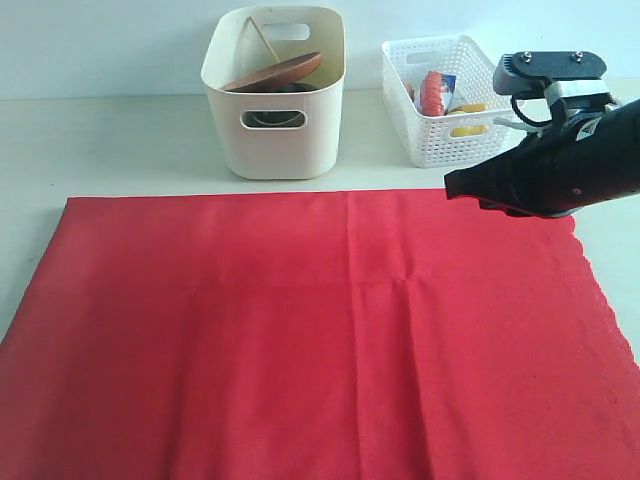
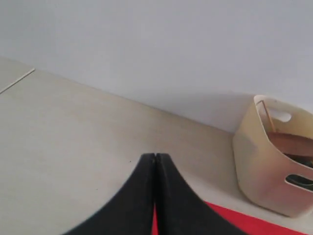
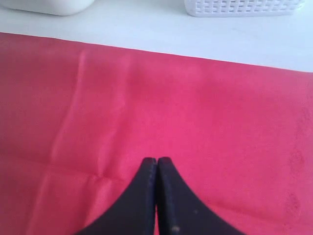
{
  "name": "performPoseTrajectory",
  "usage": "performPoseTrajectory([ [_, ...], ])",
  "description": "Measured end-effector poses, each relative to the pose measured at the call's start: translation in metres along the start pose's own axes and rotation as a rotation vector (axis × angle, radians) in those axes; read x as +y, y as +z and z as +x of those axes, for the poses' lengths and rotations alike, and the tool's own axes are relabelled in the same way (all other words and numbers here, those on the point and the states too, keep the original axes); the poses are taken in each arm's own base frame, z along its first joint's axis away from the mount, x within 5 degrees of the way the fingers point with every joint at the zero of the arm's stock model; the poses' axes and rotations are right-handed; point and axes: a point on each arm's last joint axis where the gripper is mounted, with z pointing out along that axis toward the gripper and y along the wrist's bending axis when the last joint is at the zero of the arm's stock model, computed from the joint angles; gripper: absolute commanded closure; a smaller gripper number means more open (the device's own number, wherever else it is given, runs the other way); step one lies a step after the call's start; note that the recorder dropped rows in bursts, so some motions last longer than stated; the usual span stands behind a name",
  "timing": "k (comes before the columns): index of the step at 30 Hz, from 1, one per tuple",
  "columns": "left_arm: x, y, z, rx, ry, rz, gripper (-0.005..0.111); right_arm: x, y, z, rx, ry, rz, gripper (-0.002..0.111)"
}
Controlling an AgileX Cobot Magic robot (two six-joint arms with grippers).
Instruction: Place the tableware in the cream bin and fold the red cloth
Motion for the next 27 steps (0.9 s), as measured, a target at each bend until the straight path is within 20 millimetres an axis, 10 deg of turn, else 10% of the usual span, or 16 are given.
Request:
performPoseTrajectory([
  [9, 0.009, 0.06, 0.035, 0.323, -0.016, -0.09, 0.103, 0.0, 0.0, 0.0, 0.0, 0.0, 0.0, 0.108],
  [18, 0.014, 0.097, 0.079, 0.598, -0.074, -0.155, 0.047, 0.0, 0.0, 0.0, -0.004, 0.0, 0.001, 0.108],
  [27, -0.008, 0.118, 0.12, 0.758, 0.117, -0.041, 0.043, 0.0, 0.0, -0.001, -0.008, 0.0, 0.001, 0.108],
])
